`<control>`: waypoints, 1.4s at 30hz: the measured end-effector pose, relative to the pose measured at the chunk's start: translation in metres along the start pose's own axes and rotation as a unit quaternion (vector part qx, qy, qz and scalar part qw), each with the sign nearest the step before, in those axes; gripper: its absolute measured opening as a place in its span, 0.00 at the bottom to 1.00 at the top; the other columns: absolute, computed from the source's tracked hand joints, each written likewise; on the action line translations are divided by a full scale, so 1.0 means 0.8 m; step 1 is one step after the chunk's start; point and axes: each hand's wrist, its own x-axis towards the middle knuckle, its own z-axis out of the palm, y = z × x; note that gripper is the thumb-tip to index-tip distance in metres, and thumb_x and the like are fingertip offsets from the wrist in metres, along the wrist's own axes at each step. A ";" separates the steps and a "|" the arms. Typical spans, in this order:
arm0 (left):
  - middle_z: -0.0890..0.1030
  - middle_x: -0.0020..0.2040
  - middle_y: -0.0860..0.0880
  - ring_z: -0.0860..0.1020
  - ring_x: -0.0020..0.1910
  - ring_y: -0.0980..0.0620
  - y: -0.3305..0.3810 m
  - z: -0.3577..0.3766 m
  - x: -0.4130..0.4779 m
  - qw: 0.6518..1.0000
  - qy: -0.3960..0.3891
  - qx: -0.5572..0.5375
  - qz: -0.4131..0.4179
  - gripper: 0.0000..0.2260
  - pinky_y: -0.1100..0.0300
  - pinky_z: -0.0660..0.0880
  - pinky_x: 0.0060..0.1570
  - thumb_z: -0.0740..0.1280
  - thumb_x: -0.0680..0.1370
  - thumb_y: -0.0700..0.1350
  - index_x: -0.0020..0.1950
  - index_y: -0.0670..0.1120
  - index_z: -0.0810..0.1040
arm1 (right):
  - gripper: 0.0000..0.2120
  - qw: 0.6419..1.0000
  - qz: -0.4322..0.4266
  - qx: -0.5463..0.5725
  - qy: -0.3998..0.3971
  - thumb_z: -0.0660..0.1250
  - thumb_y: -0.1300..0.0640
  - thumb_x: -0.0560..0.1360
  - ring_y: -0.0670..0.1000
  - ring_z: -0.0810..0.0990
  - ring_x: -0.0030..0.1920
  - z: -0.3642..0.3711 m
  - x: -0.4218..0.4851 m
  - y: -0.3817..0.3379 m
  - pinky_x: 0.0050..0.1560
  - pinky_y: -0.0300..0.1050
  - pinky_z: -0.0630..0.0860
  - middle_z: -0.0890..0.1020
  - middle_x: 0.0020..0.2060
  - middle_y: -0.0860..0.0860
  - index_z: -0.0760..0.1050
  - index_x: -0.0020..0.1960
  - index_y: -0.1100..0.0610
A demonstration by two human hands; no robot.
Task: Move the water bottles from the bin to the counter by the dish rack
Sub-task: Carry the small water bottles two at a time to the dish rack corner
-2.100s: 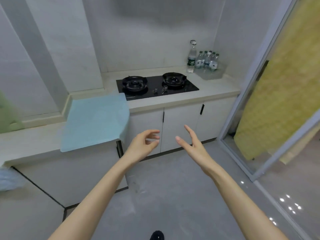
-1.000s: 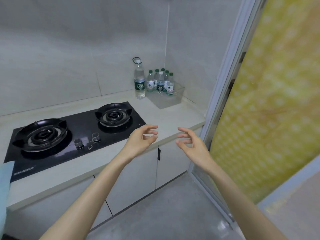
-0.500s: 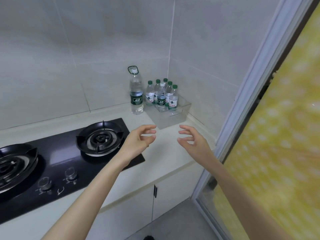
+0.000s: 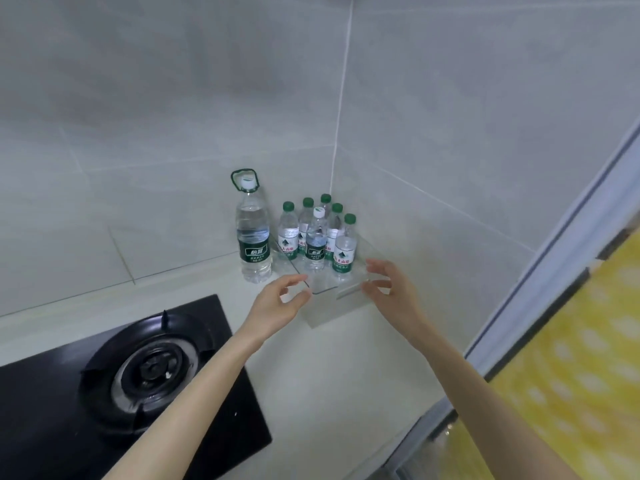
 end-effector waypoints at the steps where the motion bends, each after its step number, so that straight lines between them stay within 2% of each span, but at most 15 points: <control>1: 0.74 0.61 0.58 0.70 0.61 0.57 -0.004 0.003 0.011 1.000 0.004 0.011 -0.001 0.15 0.62 0.66 0.61 0.67 0.78 0.49 0.65 0.53 0.76 | 0.17 1.000 0.004 0.004 0.001 0.67 0.62 0.77 0.54 0.78 0.55 0.002 0.017 0.004 0.54 0.41 0.72 0.76 0.58 0.47 0.72 0.65 0.55; 4: 0.73 0.66 0.55 0.69 0.64 0.57 -0.019 0.014 0.048 0.998 0.020 0.057 -0.002 0.18 0.67 0.62 0.61 0.67 0.78 0.48 0.68 0.50 0.74 | 0.18 1.000 0.017 0.013 0.006 0.67 0.61 0.77 0.50 0.76 0.55 0.009 0.073 0.016 0.57 0.41 0.71 0.76 0.61 0.48 0.71 0.65 0.53; 7: 0.71 0.70 0.51 0.67 0.70 0.53 -0.035 0.026 0.083 0.995 0.034 0.099 -0.006 0.21 0.71 0.58 0.61 0.67 0.78 0.48 0.70 0.47 0.72 | 0.19 1.000 0.024 -0.009 0.010 0.66 0.59 0.76 0.50 0.76 0.60 0.017 0.134 0.035 0.65 0.50 0.71 0.75 0.62 0.47 0.71 0.66 0.52; 9: 0.70 0.72 0.49 0.66 0.72 0.52 -0.046 0.035 0.106 0.990 0.033 0.134 -0.002 0.22 0.68 0.57 0.65 0.67 0.78 0.49 0.71 0.46 0.70 | 0.19 1.000 0.010 -0.016 0.006 0.66 0.60 0.76 0.51 0.74 0.62 0.026 0.171 0.051 0.66 0.49 0.69 0.74 0.60 0.47 0.71 0.66 0.53; 11: 0.67 0.74 0.47 0.64 0.74 0.50 -0.058 0.046 0.129 0.985 0.036 0.166 -0.005 0.24 0.62 0.56 0.71 0.66 0.78 0.49 0.73 0.46 0.68 | 0.19 1.000 0.009 -0.010 0.012 0.66 0.62 0.76 0.51 0.74 0.61 0.034 0.209 0.069 0.59 0.39 0.68 0.75 0.61 0.49 0.71 0.66 0.55; 13: 0.63 0.76 0.47 0.58 0.76 0.47 -0.066 0.057 0.145 0.980 0.047 0.190 -0.024 0.25 0.57 0.53 0.74 0.64 0.79 0.52 0.75 0.47 0.65 | 0.20 1.000 0.014 -0.008 0.015 0.66 0.63 0.75 0.51 0.75 0.60 0.042 0.242 0.086 0.53 0.36 0.67 0.76 0.62 0.50 0.71 0.66 0.56; 17: 0.54 0.79 0.55 0.43 0.78 0.47 -0.080 0.081 0.165 0.958 0.039 0.272 -0.080 0.30 0.47 0.55 0.73 0.58 0.78 0.62 0.77 0.52 0.58 | 0.24 1.000 0.004 0.000 0.001 0.66 0.66 0.73 0.54 0.75 0.64 0.057 0.302 0.115 0.66 0.44 0.69 0.76 0.60 0.47 0.70 0.68 0.56; 19: 0.51 0.79 0.57 0.41 0.78 0.47 -0.087 0.088 0.168 0.942 0.025 0.320 -0.098 0.32 0.46 0.54 0.74 0.56 0.77 0.65 0.78 0.53 0.56 | 0.25 1.000 -0.013 -0.005 0.008 0.67 0.66 0.73 0.53 0.73 0.67 0.064 0.323 0.124 0.66 0.35 0.64 0.75 0.64 0.49 0.69 0.70 0.58; 22: 0.48 0.79 0.59 0.40 0.78 0.49 -0.100 0.093 0.170 0.930 0.030 0.350 -0.106 0.32 0.45 0.53 0.75 0.56 0.77 0.65 0.78 0.54 0.53 | 0.23 0.999 -0.042 -0.032 0.004 0.68 0.65 0.74 0.53 0.75 0.64 0.074 0.350 0.136 0.54 0.23 0.59 0.77 0.65 0.54 0.71 0.68 0.60; 27: 0.47 0.78 0.61 0.41 0.78 0.53 -0.107 0.096 0.169 0.937 0.043 0.328 -0.110 0.32 0.46 0.50 0.75 0.58 0.77 0.64 0.78 0.57 0.54 | 0.17 0.993 -0.105 -0.041 0.023 0.70 0.64 0.72 0.54 0.80 0.54 0.082 0.367 0.156 0.50 0.28 0.65 0.83 0.55 0.53 0.77 0.61 0.58; 30: 0.47 0.78 0.63 0.43 0.78 0.54 -0.110 0.098 0.168 0.942 0.052 0.314 -0.109 0.31 0.46 0.50 0.74 0.59 0.77 0.64 0.77 0.58 0.54 | 0.17 0.992 -0.120 -0.031 0.024 0.73 0.62 0.72 0.52 0.81 0.51 0.082 0.370 0.164 0.52 0.32 0.70 0.83 0.53 0.52 0.78 0.60 0.57; 34: 0.48 0.78 0.62 0.45 0.78 0.55 -0.115 0.098 0.170 0.948 0.058 0.295 -0.104 0.32 0.46 0.51 0.74 0.61 0.76 0.63 0.77 0.57 0.56 | 0.19 0.991 -0.132 -0.008 0.001 0.74 0.61 0.70 0.50 0.82 0.53 0.080 0.364 0.164 0.59 0.46 0.77 0.83 0.55 0.50 0.78 0.60 0.56; 37: 0.47 0.78 0.60 0.45 0.78 0.54 -0.106 0.094 0.171 0.944 0.021 0.309 -0.113 0.37 0.47 0.50 0.75 0.57 0.73 0.68 0.78 0.54 0.54 | 0.17 0.992 -0.116 0.034 -0.024 0.75 0.59 0.70 0.49 0.83 0.50 0.069 0.357 0.145 0.56 0.53 0.79 0.84 0.49 0.45 0.79 0.58 0.52; 40: 0.49 0.79 0.57 0.44 0.78 0.55 -0.092 0.080 0.174 0.950 -0.010 0.287 -0.124 0.41 0.48 0.48 0.76 0.56 0.71 0.71 0.79 0.52 0.51 | 0.16 0.987 -0.130 0.068 -0.066 0.75 0.56 0.70 0.44 0.83 0.50 0.056 0.342 0.103 0.56 0.51 0.79 0.83 0.47 0.37 0.79 0.55 0.42; 42: 0.53 0.79 0.56 0.47 0.78 0.55 -0.075 0.069 0.172 0.963 0.028 0.249 -0.098 0.42 0.51 0.49 0.76 0.59 0.70 0.71 0.78 0.54 0.52 | 0.16 0.979 -0.146 0.106 -0.092 0.75 0.58 0.70 0.43 0.83 0.50 0.048 0.324 0.068 0.55 0.48 0.79 0.84 0.48 0.39 0.79 0.53 0.42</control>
